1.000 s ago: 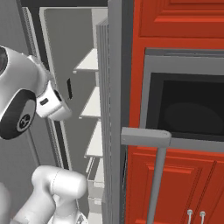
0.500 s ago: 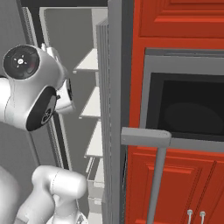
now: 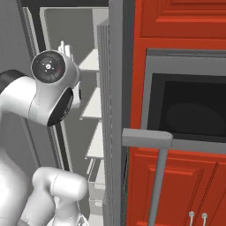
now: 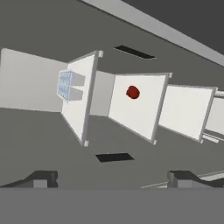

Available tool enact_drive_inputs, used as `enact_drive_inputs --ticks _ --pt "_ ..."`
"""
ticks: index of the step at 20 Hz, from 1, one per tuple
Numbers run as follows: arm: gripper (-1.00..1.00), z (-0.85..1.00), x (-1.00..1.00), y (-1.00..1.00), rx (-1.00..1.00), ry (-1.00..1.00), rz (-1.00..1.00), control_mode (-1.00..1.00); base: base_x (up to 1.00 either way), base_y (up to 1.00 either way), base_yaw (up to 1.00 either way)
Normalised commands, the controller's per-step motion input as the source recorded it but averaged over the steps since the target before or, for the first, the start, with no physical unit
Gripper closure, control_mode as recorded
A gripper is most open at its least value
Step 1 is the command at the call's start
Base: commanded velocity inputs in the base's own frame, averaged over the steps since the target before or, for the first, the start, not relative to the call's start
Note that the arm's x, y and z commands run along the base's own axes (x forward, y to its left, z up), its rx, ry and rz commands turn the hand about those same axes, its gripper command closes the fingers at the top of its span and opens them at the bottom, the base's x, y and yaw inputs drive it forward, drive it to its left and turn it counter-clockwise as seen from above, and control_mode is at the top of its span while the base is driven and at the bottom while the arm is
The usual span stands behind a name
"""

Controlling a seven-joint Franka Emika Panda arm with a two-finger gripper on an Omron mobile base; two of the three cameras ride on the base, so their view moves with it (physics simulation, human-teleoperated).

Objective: Open the freezer door, pick up the ice cube tray from the freezer, and place it on the dining counter.

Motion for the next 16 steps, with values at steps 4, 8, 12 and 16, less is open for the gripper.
enact_drive_inputs --ticks 4,8,12,16 --pt "-1.0 0.01 0.46 -0.01 0.08 0.0 0.0 -1.0 0.0 0.0 0.0" --pt "-1.0 0.05 0.58 0.0 0.04 0.0 0.0 -1.0 0.0 0.0 0.0" --pt "-1.0 0.0 0.5 0.0 0.01 0.0 0.0 -1.0 0.0 0.0 0.0" --pt "-1.0 0.0 0.56 0.0 0.0 0.0 0.0 -1.0 0.0 0.0 0.0"
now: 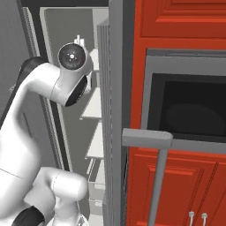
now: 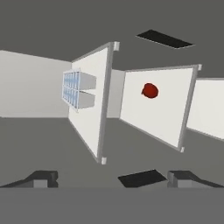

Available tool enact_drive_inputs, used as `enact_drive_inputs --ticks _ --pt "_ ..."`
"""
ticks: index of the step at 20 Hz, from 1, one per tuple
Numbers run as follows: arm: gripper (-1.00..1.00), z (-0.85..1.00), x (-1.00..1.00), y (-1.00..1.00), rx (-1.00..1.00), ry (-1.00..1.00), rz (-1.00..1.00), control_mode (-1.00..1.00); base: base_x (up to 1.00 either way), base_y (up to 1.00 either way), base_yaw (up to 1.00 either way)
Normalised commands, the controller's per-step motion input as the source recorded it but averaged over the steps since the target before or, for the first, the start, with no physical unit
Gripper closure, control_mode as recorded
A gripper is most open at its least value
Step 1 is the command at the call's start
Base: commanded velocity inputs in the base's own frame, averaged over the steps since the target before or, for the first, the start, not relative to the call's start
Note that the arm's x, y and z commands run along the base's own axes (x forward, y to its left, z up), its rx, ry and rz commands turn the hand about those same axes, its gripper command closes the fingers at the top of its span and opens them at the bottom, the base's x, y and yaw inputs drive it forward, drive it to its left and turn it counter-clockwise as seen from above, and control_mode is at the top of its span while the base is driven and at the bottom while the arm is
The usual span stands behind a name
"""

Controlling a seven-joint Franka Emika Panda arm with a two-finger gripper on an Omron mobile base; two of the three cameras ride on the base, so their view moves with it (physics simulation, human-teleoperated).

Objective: Open the freezer door, pick up the ice cube tray from the freezer, and place it on the dining counter.

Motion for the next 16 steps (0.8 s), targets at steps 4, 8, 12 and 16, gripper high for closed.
enact_drive_inputs --ticks 4,8,12,16 --pt "-1.0 0.0 0.48 -0.03 0.01 0.0 0.0 -1.0 0.0 0.0 0.0" --pt "-1.0 0.0 0.56 -0.06 0.02 0.0 0.0 -1.0 0.0 0.0 0.0" --pt "-1.0 0.0 0.47 -0.15 0.04 0.0 0.0 -1.0 0.0 0.0 0.0" --pt "-1.0 0.0 0.5 -0.1 0.02 0.0 0.0 -1.0 0.0 0.0 0.0"
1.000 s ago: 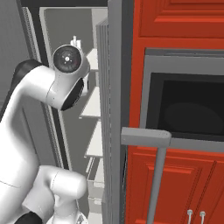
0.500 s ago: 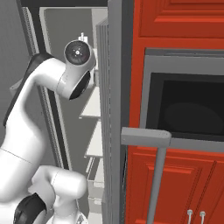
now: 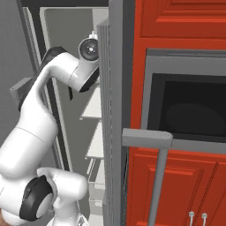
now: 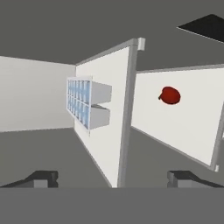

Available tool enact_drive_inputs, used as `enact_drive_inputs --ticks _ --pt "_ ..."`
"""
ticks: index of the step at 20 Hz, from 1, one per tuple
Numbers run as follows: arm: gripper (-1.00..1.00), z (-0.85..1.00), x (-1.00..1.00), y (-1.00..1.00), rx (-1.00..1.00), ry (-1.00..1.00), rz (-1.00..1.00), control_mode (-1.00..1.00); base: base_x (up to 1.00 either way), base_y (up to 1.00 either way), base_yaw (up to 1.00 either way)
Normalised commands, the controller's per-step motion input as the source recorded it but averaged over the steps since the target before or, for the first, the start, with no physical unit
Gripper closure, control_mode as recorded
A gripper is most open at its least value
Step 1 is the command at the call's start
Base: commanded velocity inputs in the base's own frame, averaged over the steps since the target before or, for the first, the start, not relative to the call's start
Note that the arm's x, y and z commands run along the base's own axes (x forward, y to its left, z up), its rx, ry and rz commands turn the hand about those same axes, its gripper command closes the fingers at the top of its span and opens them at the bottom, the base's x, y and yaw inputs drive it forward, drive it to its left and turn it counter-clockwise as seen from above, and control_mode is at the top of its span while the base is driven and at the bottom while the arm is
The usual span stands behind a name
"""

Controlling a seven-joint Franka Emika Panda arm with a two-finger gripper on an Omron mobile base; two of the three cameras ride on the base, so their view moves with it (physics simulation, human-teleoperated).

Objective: Open the freezer door, pick up the ice cube tray from the freezer, and place it on the dining counter.

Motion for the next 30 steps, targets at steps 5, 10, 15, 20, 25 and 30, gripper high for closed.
enact_drive_inputs --ticks 5,10,15,20,25,30 --pt "-1.0 0.0 0.5 -0.02 0.0 0.0 0.0 -1.0 0.0 0.0 0.0" --pt "-1.0 0.0 0.38 0.0 0.0 0.01 0.0 -1.0 0.0 0.0 0.0" --pt "-1.0 0.0 0.33 0.0 0.0 0.0 0.0 -1.0 0.0 0.0 0.0" --pt "-1.0 0.0 0.36 0.0 0.0 0.0 0.0 -1.0 0.0 0.0 0.0" --pt "-1.0 -0.04 0.32 0.0 0.0 0.0 0.0 -1.0 0.0 0.0 0.0" --pt "-1.0 -0.04 0.18 -0.02 0.0 0.0 0.0 -1.0 0.0 0.0 0.0"
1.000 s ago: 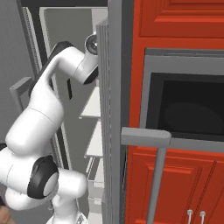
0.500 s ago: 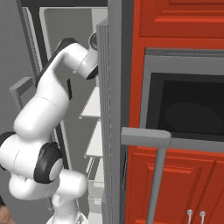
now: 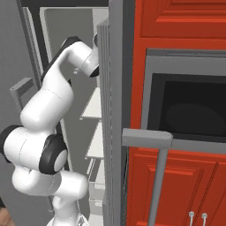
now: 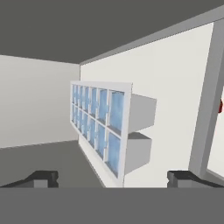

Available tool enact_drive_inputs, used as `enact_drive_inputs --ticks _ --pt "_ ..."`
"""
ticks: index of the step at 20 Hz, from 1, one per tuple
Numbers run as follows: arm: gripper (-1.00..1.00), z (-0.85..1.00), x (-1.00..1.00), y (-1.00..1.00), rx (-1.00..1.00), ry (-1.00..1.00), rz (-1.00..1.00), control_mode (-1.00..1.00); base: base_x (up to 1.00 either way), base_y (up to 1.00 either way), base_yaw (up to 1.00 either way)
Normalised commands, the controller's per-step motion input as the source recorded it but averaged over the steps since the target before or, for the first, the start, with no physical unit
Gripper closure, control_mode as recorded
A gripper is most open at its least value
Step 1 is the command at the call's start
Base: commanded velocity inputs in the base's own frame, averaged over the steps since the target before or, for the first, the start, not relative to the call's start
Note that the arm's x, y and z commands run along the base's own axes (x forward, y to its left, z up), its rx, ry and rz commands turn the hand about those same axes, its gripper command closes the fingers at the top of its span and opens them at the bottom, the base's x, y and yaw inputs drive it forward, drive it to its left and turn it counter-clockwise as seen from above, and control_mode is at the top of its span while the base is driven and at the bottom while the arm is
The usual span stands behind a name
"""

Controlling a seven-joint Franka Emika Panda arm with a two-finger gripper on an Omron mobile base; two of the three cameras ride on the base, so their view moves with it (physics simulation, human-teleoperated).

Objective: Open the freezer door, pick up the ice cube tray from the freezer, and place it on the dining counter.

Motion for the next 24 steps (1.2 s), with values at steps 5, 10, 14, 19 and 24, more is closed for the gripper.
enact_drive_inputs --ticks 5,10,14,19,24 --pt "-1.0 -0.06 0.14 0.0 0.0 0.01 0.0 -1.0 0.0 0.0 0.0" --pt "-1.0 -0.06 0.13 0.0 0.0 0.05 0.0 -1.0 0.0 0.0 0.0" --pt "-1.0 -0.01 0.17 0.0 0.0 0.08 0.0 -1.0 0.0 0.0 0.0" --pt "-1.0 -0.01 0.22 0.0 0.0 0.05 0.0 -1.0 0.0 0.0 0.0" --pt "-1.0 -0.05 0.26 0.0 0.0 0.03 0.0 -1.0 0.0 0.0 0.0"
